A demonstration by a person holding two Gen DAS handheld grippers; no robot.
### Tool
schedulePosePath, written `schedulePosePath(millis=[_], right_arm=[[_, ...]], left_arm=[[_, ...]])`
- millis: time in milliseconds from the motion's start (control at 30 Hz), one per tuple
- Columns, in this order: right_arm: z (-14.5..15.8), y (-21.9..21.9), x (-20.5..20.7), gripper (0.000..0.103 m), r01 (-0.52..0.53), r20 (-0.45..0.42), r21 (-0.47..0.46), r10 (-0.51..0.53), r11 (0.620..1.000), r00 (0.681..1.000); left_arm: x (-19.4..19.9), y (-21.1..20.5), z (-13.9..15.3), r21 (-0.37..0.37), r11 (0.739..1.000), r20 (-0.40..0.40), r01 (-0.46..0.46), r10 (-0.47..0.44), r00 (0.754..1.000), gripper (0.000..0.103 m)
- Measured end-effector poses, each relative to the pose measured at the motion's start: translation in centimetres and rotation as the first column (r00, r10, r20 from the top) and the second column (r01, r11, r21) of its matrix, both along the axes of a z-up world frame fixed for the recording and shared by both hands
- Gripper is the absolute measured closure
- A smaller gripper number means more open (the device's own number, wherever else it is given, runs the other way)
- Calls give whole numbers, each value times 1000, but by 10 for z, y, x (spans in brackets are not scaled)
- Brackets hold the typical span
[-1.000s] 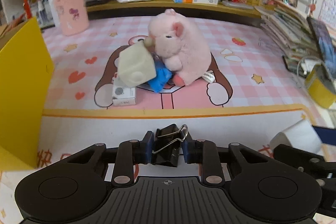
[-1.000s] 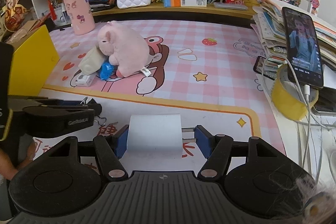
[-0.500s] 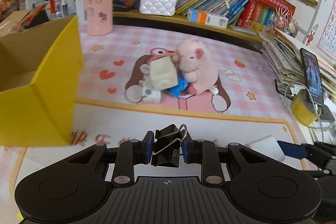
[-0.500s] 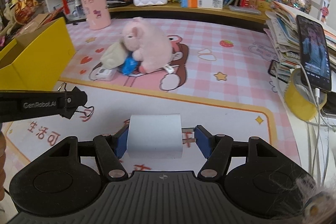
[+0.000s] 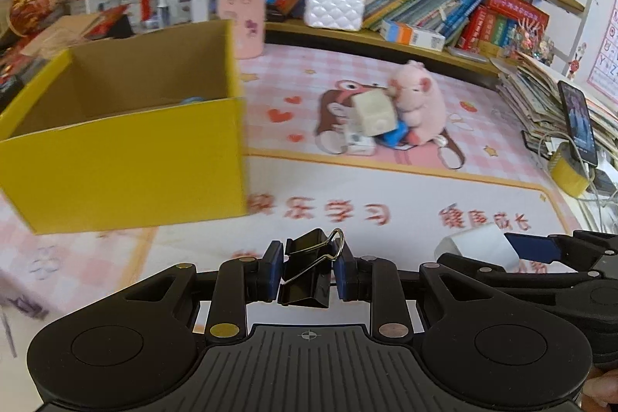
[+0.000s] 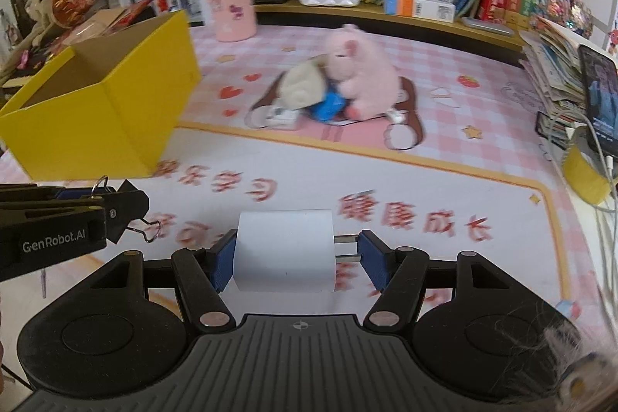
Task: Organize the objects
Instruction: 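Carry the binder clip and white block over the yellow box with both tools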
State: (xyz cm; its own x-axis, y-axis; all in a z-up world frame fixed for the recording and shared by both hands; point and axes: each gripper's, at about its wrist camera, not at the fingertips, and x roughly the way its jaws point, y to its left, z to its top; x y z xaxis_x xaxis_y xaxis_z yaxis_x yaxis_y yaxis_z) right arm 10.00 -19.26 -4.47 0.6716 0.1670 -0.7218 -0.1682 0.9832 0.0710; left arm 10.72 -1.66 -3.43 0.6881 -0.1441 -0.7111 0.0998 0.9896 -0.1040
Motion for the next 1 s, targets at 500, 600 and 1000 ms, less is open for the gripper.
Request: schedulePosePath(millis=[500, 600, 1000], right_arm=[[-2, 112, -54, 40, -53, 0, -9, 53, 999, 999], [-1, 132, -62, 40, -65, 14, -3, 65, 998, 998], [15, 185, -65, 40, -107, 82, 7, 106, 994, 991]], left_arm=[[-65, 110, 1, 10, 998, 13, -69, 69, 998, 78], [-75, 127, 2, 18, 997, 29, -78, 78, 997, 78], [-89, 180, 27, 7, 990, 134, -139, 137, 981, 78]])
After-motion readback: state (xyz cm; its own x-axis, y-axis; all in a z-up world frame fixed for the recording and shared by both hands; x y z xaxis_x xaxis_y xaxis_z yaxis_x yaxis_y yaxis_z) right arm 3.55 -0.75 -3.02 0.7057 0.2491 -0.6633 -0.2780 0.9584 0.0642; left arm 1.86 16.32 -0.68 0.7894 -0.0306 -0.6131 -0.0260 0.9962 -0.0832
